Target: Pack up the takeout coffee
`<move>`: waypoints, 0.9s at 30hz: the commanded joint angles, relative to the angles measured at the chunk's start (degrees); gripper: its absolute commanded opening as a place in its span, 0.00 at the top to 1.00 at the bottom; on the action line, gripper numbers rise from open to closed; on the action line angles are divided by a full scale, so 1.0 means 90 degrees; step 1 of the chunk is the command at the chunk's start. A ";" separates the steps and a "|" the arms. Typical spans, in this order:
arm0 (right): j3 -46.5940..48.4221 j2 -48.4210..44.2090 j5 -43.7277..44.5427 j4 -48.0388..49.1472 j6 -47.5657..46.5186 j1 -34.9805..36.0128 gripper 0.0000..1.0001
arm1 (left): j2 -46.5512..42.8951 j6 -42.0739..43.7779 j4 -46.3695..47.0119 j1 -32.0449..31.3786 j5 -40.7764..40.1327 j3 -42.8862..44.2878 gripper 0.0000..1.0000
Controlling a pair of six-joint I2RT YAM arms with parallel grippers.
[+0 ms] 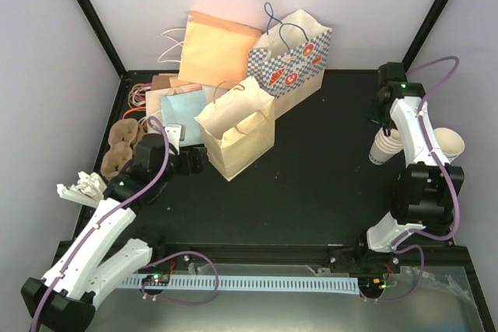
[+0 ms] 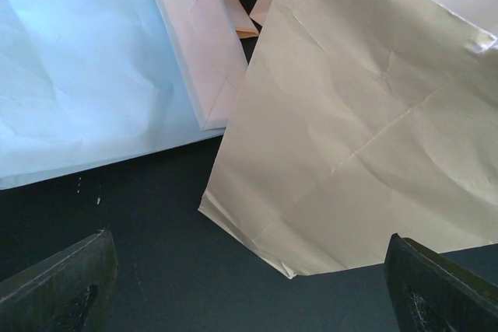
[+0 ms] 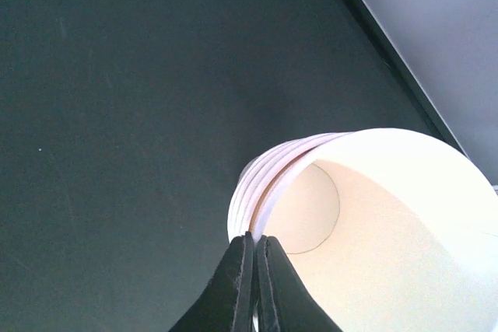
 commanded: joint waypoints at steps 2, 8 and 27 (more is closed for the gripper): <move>0.0460 -0.0184 0.0140 -0.0389 0.0188 -0.0019 0.98 | -0.0024 0.0083 0.0154 0.0033 0.0104 -0.0022 0.04; 0.0642 -0.0224 0.0154 -0.0560 0.0216 -0.0013 0.98 | -0.0034 0.0081 0.0141 0.0034 0.0104 -0.0027 0.04; 0.3929 -0.0125 -0.0344 -0.2351 -0.0312 0.0145 0.98 | -0.0034 0.0091 0.0151 0.0027 0.0121 -0.0021 0.04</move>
